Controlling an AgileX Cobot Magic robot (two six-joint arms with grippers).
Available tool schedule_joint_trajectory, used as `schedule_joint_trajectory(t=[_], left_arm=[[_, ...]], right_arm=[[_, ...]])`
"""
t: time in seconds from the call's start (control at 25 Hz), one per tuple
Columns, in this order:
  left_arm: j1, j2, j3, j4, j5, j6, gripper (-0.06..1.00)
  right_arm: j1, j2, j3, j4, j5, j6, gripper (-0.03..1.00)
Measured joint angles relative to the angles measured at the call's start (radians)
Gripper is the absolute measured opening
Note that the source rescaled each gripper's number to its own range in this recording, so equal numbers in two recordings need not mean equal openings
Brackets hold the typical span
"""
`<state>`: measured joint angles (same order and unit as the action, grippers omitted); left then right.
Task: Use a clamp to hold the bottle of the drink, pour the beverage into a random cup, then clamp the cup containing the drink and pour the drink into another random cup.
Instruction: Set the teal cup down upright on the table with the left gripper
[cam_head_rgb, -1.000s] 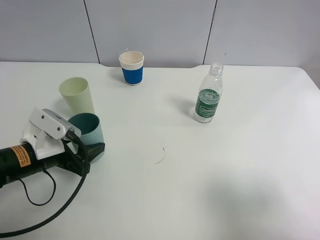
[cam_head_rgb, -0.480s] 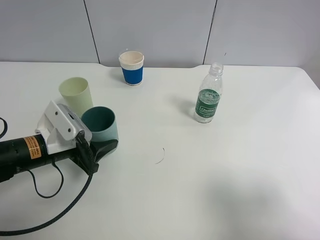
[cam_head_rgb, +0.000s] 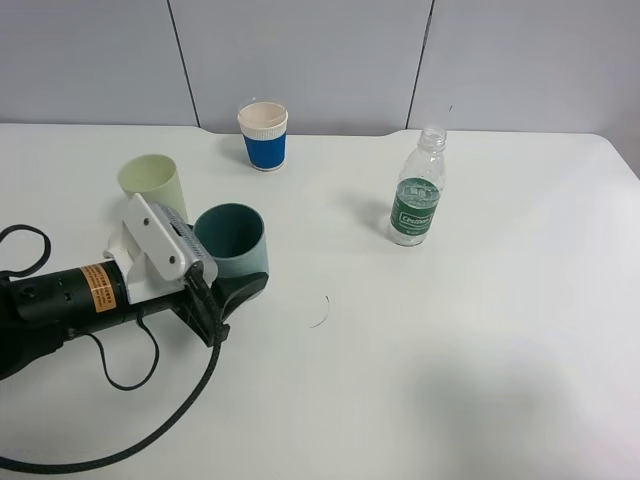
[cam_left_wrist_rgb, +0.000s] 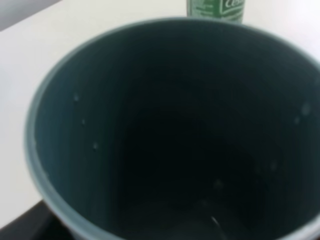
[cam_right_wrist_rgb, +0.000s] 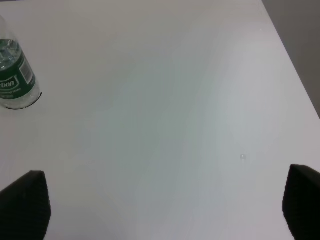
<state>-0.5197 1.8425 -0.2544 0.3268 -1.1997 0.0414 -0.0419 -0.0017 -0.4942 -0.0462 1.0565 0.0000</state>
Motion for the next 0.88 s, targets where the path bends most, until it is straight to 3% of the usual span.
schedule_joint_trajectory(t=[0.16, 0.44, 0.68, 0.88], left_arm=[[-0.08, 0.007, -0.01, -0.096, 0.0, 0.003, 0.01], [-0.161, 0.063, -0.069, -0.154, 0.0, -0.008, 0.01], [-0.177, 0.116, -0.117, -0.147, 0.0, -0.012, 0.01], [-0.178, 0.159, -0.165, -0.06, 0.0, -0.012, 0.01]], right_arm=[[0.0, 0.0, 0.0, 0.0, 0.0, 0.0, 0.98], [0.0, 0.0, 0.0, 0.0, 0.0, 0.0, 0.98], [0.0, 0.0, 0.0, 0.0, 0.0, 0.0, 0.98], [0.0, 0.0, 0.0, 0.0, 0.0, 0.0, 0.98]])
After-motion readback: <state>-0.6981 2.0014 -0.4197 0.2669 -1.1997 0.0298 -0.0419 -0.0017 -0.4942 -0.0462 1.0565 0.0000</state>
